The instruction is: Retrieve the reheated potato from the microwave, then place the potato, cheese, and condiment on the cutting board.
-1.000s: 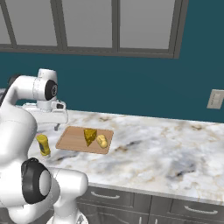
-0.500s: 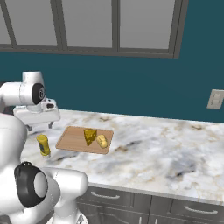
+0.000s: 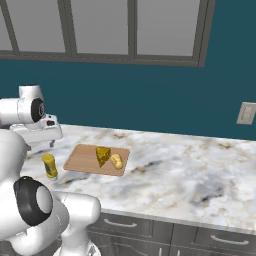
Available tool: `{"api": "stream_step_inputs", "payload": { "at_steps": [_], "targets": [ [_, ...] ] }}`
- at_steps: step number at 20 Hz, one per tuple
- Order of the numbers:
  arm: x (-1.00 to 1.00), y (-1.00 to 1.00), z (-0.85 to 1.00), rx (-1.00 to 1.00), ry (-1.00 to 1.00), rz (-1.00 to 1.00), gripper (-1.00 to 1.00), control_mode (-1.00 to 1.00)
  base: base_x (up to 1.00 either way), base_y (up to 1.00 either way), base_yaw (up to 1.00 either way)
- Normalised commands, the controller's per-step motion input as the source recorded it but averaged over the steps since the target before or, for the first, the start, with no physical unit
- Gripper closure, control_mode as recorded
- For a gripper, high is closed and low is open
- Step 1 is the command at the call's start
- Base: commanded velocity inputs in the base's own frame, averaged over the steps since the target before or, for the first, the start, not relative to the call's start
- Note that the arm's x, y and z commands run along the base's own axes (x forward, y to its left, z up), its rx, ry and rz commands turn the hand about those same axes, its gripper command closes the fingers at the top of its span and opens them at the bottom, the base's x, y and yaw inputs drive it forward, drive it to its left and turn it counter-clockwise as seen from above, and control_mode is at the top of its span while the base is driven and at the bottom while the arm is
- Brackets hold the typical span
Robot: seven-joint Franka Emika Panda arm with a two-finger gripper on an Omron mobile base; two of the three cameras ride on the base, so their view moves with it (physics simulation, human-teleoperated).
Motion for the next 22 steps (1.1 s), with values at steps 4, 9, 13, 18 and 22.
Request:
{"api": "stream_step_inputs", "payload": {
  "at_steps": [4,9,13,18,22],
  "targets": [
    [0.21,0.16,-0.25,0.00,-0.10,0.01,-1.00,-1.00,0.00,0.00,0.00],
    [0.25,0.06,-0.27,0.00,-0.12,0.02,-1.00,-1.00,0.00,0.00,0.00],
    [0.15,0.03,-0.18,0.00,-0.14,0.05,-1.00,-1.00,0.00,0.00,0.00],
    [-0.01,0.01,-0.06,0.00,-0.09,0.03,-1.00,-1.00,0.00,0.00,0.00],
    [-0.16,0.00,0.00,0.01,0.00,0.00,-1.00,-1.00,0.00,0.00,0.00]
  ]
}}
